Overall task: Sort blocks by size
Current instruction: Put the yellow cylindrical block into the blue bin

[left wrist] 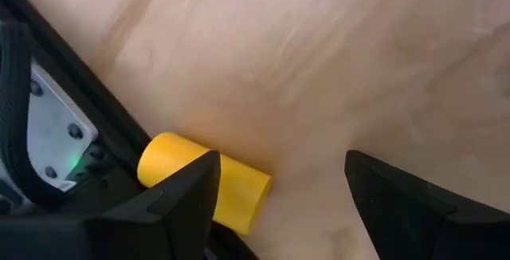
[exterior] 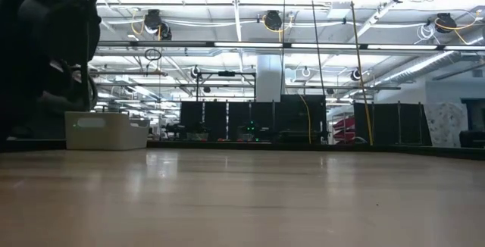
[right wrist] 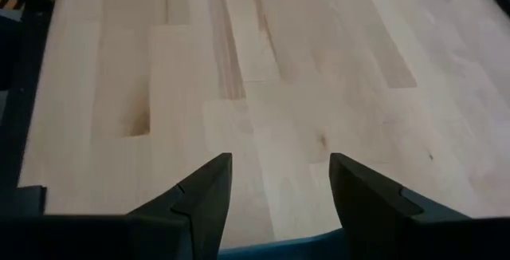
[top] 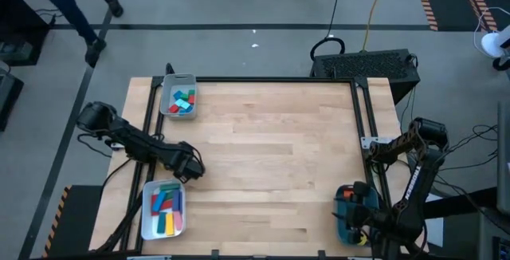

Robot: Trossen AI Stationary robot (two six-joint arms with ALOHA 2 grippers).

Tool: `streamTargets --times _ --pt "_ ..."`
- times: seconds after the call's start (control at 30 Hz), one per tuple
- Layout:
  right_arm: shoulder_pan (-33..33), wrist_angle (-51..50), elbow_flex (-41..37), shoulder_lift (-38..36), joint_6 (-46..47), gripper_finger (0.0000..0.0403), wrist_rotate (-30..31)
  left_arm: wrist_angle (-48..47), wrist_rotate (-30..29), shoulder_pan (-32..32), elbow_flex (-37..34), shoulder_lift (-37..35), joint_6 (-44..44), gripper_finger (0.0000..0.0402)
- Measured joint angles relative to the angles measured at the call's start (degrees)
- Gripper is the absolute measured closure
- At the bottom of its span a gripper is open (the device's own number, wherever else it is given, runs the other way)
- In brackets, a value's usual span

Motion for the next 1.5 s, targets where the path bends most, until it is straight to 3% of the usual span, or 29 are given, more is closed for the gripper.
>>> streamTargets --times 0.4,0.7,0.93,1.1,1.2,1.5 --pt "-2.1 -0.3 0.0 0.0 -4.5 0.0209 2.8 -6.1 0.3 0.1 6.2 0.7 16.9 0.013" --pt "-2.2 -0.1 0.0 0.0 -4.5 0.0209 2.7 -7.3 0.3 0.1 6.6 0.7 32.1 0.013" --pt "-2.2 0.4 0.0 0.0 -4.3 0.0209 2.8 -7.1 -0.9 0.4 6.1 0.7 33.7 0.013" --pt "-2.2 0.6 0.0 0.0 -4.3 0.0209 3.0 -6.8 -1.6 3.5 4.7 0.7 23.4 0.013" --pt "-2.2 0.7 0.0 0.0 -4.4 0.0209 4.1 -6.5 -0.5 5.6 4.6 0.7 21.8 0.0127" --pt "-2.2 1.1 0.0 0.0 -4.7 0.0209 5.2 -5.7 0.8 9.7 4.6 0.8 33.9 0.0074"
